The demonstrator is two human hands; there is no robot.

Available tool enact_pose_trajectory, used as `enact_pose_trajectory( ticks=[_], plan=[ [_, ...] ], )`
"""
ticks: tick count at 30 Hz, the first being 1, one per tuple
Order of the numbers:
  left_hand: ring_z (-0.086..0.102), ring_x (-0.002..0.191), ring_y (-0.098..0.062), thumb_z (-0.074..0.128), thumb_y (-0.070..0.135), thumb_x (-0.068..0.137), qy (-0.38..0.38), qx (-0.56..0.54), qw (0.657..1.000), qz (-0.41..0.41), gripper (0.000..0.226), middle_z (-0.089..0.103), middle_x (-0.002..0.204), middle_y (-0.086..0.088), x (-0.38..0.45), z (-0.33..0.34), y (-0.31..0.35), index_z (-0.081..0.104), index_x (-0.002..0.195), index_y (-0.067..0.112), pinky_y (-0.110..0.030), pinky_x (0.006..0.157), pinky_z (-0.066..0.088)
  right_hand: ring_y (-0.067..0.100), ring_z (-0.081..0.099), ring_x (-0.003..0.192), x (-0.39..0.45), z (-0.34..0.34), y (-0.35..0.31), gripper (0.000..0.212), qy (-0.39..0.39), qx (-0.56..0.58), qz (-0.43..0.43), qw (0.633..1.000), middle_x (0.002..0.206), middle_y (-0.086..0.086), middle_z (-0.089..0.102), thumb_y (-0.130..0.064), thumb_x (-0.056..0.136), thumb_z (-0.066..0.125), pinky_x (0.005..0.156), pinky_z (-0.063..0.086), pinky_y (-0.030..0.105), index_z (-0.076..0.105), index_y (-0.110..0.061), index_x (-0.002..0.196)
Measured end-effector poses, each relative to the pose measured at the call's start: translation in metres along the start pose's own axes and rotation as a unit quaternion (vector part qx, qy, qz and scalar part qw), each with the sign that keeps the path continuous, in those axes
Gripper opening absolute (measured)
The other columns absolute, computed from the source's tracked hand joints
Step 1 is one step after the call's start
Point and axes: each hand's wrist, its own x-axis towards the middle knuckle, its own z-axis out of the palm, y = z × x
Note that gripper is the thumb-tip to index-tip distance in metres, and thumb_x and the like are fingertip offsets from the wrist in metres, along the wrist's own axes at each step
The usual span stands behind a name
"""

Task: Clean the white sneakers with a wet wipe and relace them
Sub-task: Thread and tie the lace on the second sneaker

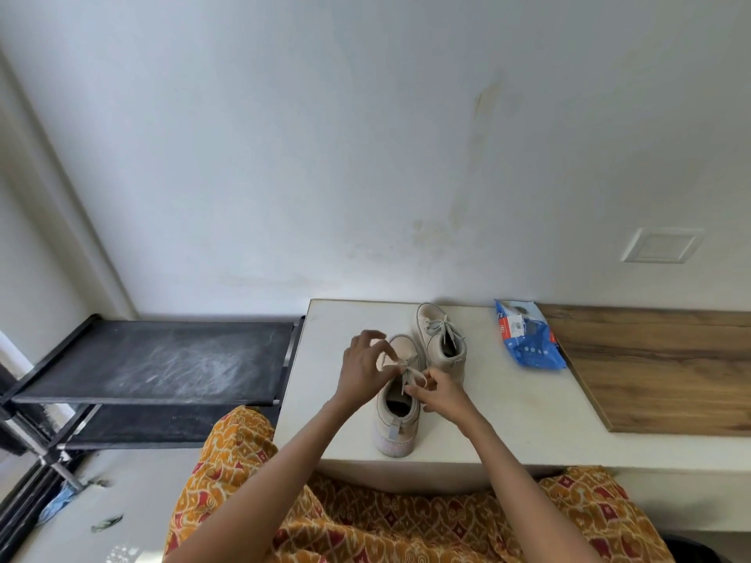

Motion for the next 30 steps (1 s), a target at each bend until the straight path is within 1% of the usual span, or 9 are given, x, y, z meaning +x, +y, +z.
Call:
enact_pose_trajectory(
  ticks=[3,6,10,14,17,20,23,27,30],
  plan=[
    [0.026,0.140,-0.022,0.065,0.043,0.080,-0.058,0.155,0.977,0.133,0.018,0.044,0.142,0.003,-0.008,-0.005,-0.006,0.072,0.086,0.027,-0.044,0.115,0.008,0.018,0.061,0.081,-0.001,0.001,-0.003,0.024,0.029,0.028,0.002,0.999,0.084,0.004,0.061,-0.019,0.081,0.073,0.070,0.057,0.031,0.058,-0.007,0.096],
    [0.016,0.145,-0.023,0.064,0.045,0.079,-0.056,0.230,0.955,0.180,0.016,0.035,0.150,0.004,-0.011,-0.006,-0.008,0.073,0.081,0.031,-0.049,0.116,-0.004,0.017,0.061,0.073,0.009,0.007,-0.005,0.018,0.076,0.014,0.009,0.997,0.073,0.001,0.059,-0.018,0.078,0.074,0.072,0.058,0.042,0.057,-0.014,0.079],
    [0.020,0.143,-0.029,0.072,0.044,0.073,-0.036,0.281,0.944,0.167,0.012,0.036,0.149,0.001,-0.009,-0.007,-0.007,0.072,0.069,0.033,-0.055,0.114,0.001,0.021,0.061,0.071,0.023,0.013,-0.014,0.027,0.121,-0.022,0.000,0.992,0.065,-0.003,0.057,-0.019,0.074,0.075,0.073,0.055,0.049,0.050,-0.021,0.066],
    [-0.005,0.143,-0.027,0.060,0.044,0.084,-0.066,0.322,0.935,0.129,0.021,0.022,0.155,0.001,0.001,-0.011,0.003,0.072,0.075,0.029,-0.051,0.111,-0.020,0.029,0.063,0.074,0.030,0.015,-0.022,0.026,0.136,-0.038,-0.018,0.990,0.062,-0.004,0.054,-0.015,0.075,0.072,0.072,0.055,0.049,0.048,-0.020,0.064],
    [-0.010,0.144,-0.031,0.048,0.030,0.092,-0.101,0.352,0.920,0.142,0.025,0.008,0.158,-0.001,0.012,-0.010,0.014,0.071,0.088,0.021,-0.049,0.104,-0.031,0.025,0.059,0.070,0.034,0.015,-0.022,0.021,0.141,-0.035,-0.018,0.989,0.063,-0.003,0.054,-0.015,0.076,0.070,0.070,0.055,0.043,0.050,-0.017,0.068],
    [-0.010,0.145,-0.031,0.043,0.024,0.094,-0.141,0.380,0.904,0.134,0.027,0.005,0.159,-0.002,0.018,-0.012,0.020,0.068,0.100,0.017,-0.051,0.104,-0.027,0.021,0.059,0.073,0.034,0.014,-0.022,0.020,0.153,-0.029,-0.011,0.988,0.068,-0.004,0.058,-0.020,0.077,0.071,0.069,0.049,0.037,0.053,-0.017,0.073],
    [-0.009,0.145,-0.031,0.045,0.025,0.093,-0.161,0.389,0.896,0.139,0.026,0.006,0.159,-0.003,0.019,-0.014,0.021,0.067,0.105,0.018,-0.054,0.108,-0.020,0.015,0.058,0.079,0.031,0.011,-0.021,0.023,0.159,-0.044,0.026,0.986,0.079,-0.010,0.061,-0.033,0.075,0.073,0.067,0.042,0.030,0.055,-0.021,0.081],
    [-0.008,0.145,-0.033,0.054,0.039,0.089,-0.184,0.409,0.878,0.169,0.025,0.009,0.158,-0.004,0.026,-0.013,0.018,0.069,0.101,0.022,-0.060,0.112,-0.012,0.012,0.056,0.080,0.025,0.005,-0.023,0.032,0.165,-0.058,0.061,0.983,0.081,-0.013,0.059,-0.043,0.073,0.074,0.070,0.038,0.028,0.054,-0.023,0.087],
    [-0.008,0.145,-0.034,0.054,0.038,0.089,-0.185,0.442,0.858,0.183,0.026,0.009,0.158,-0.005,0.030,-0.009,0.017,0.069,0.101,0.021,-0.061,0.110,-0.014,0.015,0.058,0.082,0.023,0.006,-0.027,0.031,0.176,-0.066,0.079,0.979,0.083,-0.010,0.062,-0.045,0.072,0.073,0.071,0.040,0.029,0.053,-0.025,0.084]
  ],
)
